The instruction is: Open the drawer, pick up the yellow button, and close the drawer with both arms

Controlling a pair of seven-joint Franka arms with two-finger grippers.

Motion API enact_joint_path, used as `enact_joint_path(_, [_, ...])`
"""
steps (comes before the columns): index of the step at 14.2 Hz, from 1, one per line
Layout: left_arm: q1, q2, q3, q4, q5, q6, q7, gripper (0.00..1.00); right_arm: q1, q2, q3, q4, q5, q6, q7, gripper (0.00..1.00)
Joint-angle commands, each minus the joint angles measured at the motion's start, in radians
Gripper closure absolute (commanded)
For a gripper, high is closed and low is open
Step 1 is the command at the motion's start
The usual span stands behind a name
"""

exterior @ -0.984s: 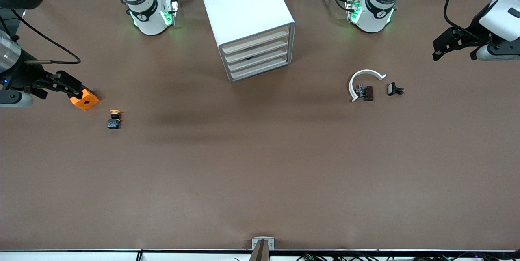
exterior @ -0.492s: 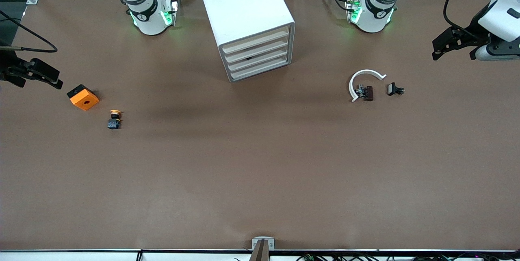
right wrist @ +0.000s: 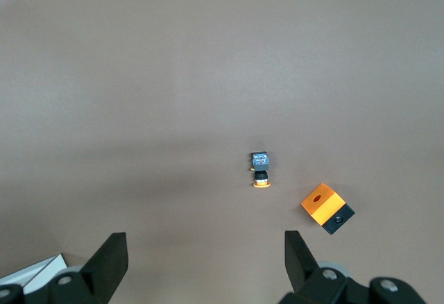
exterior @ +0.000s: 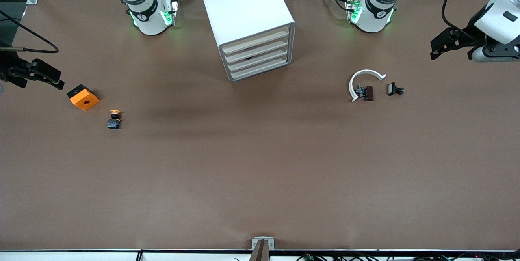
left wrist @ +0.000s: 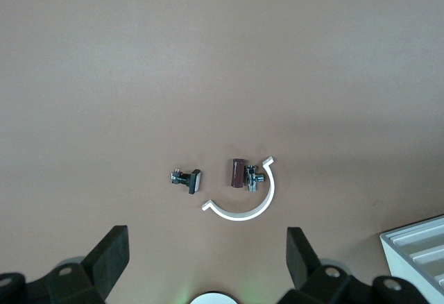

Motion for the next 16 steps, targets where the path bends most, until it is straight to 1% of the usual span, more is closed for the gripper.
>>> enact_joint_path(1, [0.027,0.057,0.003,0.072,0.007,-0.007,-0.007,0.0,-0.015,0.002,0.01,0.011,0.011,-0.007,0.002,0.0])
enact_joint_path(3, [0.041,0.083,0.003,0.098,-0.013,-0.007,-0.015,0.0,-0.014,0.002,0.01,0.011,0.011,-0.003,0.002,0.0])
enact_joint_path(6, [0.04,0.134,0.003,0.164,-0.01,-0.007,-0.018,0.0,-0.014,0.002,0.01,0.013,-0.003,-0.003,0.003,0.0])
enact_joint_path(16, [0.037,0.134,0.0,0.171,-0.004,-0.027,-0.001,0.0,-0.017,0.002,0.009,0.013,-0.007,-0.001,0.002,0.0])
